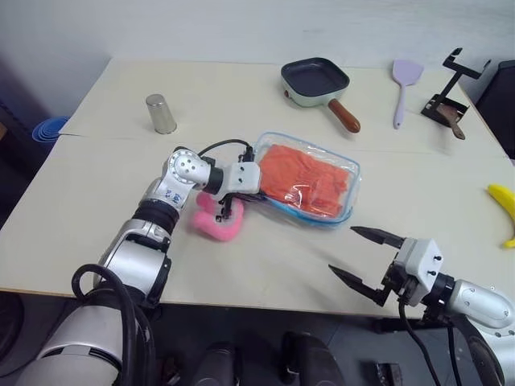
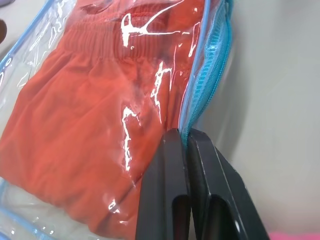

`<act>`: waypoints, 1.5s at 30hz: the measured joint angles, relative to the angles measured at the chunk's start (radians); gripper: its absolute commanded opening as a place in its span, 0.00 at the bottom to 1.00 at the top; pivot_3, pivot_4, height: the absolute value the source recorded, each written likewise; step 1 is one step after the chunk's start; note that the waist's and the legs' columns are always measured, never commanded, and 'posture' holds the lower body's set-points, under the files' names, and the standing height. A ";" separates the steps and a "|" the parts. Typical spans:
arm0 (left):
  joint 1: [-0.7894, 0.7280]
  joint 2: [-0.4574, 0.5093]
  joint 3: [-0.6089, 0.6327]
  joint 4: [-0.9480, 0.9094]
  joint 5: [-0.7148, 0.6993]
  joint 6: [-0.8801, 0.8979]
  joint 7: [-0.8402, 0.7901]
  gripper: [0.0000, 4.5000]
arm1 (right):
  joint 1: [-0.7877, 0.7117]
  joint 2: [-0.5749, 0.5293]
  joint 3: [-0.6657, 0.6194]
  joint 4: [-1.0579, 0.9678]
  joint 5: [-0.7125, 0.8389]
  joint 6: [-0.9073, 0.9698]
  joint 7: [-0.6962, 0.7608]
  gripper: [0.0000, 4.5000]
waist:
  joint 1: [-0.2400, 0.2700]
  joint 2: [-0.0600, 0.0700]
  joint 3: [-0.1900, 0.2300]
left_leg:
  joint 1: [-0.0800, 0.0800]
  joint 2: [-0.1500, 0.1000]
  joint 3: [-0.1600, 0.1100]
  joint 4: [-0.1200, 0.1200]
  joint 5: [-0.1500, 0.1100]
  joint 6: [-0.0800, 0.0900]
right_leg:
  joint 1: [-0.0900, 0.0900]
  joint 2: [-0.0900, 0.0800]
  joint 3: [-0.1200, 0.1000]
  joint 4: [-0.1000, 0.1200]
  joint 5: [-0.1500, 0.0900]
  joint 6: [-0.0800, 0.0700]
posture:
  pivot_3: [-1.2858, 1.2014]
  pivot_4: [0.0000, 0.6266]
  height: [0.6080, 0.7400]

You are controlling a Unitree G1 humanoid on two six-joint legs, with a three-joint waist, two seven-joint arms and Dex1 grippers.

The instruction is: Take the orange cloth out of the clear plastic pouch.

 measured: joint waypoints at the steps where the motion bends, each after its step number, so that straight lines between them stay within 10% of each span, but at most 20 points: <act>1: 0.015 -0.017 0.022 -0.035 -0.038 0.074 -0.022 0.02 | -0.004 0.000 0.004 -0.002 0.009 0.018 0.002 1.00 | 0.000 0.000 0.000 | 0.000 0.000 0.000 0.000 0.000 0.000 | 0.000 0.000 0.000 0.000 0.000 0.000 | 0.52 0.24 1.00; 7: 0.096 -0.052 0.053 -0.313 -0.183 0.471 -0.104 0.02 | -0.042 -0.008 0.081 -0.093 0.073 0.147 -0.002 1.00 | 0.000 0.000 0.000 | -0.001 0.000 -0.002 0.001 0.000 0.000 | 0.000 -0.001 0.007 0.000 0.000 0.000 | 0.52 0.24 1.00; 17: 0.201 -0.062 -0.011 -0.505 -0.144 0.552 0.016 0.02 | 0.098 -0.031 -0.042 -0.056 0.029 0.101 0.008 1.00 | 0.010 0.000 0.000 | -0.001 -0.001 -0.002 0.001 0.000 0.000 | 0.001 -0.001 0.008 0.000 0.000 0.001 | 0.52 0.24 1.00; 27: 0.256 -0.089 -0.062 -0.653 -0.143 0.647 0.062 0.60 | 0.239 -0.010 -0.217 -0.010 0.010 -0.009 0.013 1.00 | -0.002 0.000 0.000 | 0.001 0.001 0.000 0.001 0.000 0.000 | 0.001 -0.002 0.011 0.000 0.000 0.001 | 0.52 0.24 1.00; 45: 0.203 -0.013 -0.137 -0.478 -0.004 0.228 0.114 0.52 | 0.228 -0.003 -0.196 -0.051 0.011 0.016 -0.008 1.00 | 0.003 0.001 -0.001 | 0.001 0.000 0.000 0.001 0.000 0.000 | 0.001 -0.002 0.010 0.000 0.000 0.001 | 0.52 0.24 1.00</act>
